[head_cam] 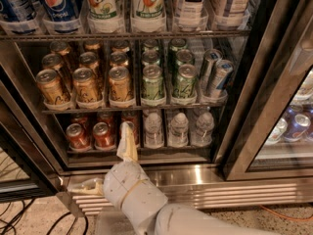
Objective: Pick orange can from middle shelf of fridge
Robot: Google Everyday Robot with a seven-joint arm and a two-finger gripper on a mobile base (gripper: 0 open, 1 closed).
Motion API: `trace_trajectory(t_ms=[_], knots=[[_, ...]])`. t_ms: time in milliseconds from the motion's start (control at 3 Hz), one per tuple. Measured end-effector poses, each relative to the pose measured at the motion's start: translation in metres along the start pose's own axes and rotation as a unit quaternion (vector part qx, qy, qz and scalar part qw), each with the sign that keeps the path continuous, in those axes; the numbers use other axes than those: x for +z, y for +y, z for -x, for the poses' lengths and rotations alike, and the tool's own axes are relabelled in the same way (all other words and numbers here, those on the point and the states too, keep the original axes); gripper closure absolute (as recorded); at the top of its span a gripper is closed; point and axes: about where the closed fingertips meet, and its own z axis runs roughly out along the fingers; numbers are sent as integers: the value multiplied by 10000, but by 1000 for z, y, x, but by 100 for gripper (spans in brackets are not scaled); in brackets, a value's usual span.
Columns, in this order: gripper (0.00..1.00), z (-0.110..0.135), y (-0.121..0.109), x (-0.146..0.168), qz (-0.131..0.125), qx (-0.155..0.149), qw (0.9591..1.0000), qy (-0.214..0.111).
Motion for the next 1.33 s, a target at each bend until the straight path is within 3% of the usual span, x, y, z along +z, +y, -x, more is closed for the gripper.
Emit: trace_trajectory(t_ms=[333, 1000, 1333], knots=[[18, -5, -7, 11, -288, -40, 9996, 33], [30, 3, -22, 34, -707, -33, 9973, -197], [34, 8, -32, 38, -1020, -28, 9943, -315]])
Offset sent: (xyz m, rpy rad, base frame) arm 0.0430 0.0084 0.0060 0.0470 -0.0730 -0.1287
